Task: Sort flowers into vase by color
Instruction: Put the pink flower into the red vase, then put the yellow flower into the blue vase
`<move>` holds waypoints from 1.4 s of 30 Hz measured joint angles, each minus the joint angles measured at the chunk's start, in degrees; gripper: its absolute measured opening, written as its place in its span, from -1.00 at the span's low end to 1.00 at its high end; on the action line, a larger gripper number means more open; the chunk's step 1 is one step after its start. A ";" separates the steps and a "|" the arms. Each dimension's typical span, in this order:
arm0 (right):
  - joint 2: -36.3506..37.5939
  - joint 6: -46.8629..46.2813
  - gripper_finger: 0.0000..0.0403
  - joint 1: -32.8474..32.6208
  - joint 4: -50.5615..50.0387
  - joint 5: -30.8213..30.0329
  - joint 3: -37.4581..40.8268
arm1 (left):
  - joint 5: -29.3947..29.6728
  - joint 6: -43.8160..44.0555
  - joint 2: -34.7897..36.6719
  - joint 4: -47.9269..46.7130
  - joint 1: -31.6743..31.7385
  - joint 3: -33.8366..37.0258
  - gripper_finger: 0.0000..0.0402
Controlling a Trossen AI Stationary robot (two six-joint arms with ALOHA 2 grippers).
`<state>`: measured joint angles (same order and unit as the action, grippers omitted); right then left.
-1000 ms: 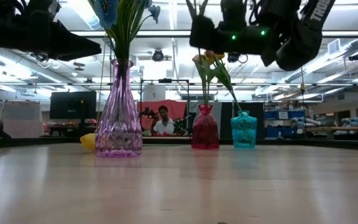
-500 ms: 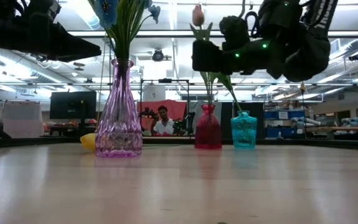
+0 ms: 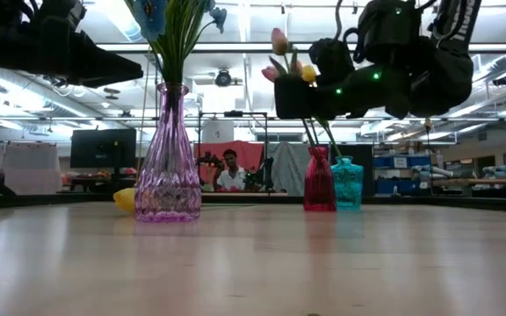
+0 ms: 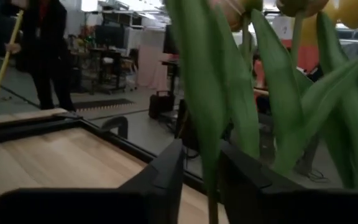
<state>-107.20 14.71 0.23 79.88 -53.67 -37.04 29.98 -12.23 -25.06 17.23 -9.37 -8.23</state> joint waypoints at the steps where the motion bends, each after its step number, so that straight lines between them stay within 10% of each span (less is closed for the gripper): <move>1: 0.00 0.50 -0.46 -0.58 0.15 -1.36 0.00 | 0.00 0.00 -0.01 -0.04 0.00 0.00 0.39; 15: 4.20 22.02 -0.13 -12.57 9.07 -24.22 0.00 | 0.02 0.39 -0.02 -0.43 0.00 0.00 0.39; 23: 7.58 23.73 -0.13 -18.47 5.40 -26.73 -0.02 | 0.02 1.04 -0.02 0.16 0.00 0.00 0.39; 32: 7.32 -9.38 -0.17 -13.65 -31.84 5.78 -1.85 | 0.84 9.15 0.00 -4.62 0.02 0.00 0.39; 42: 5.83 -15.56 -0.17 -6.45 -73.60 29.65 -19.32 | 2.32 13.98 0.00 -3.36 0.01 0.00 0.39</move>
<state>-101.37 -0.86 -6.22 6.27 -24.01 -56.36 32.29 1.75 -25.06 13.87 -9.35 -8.23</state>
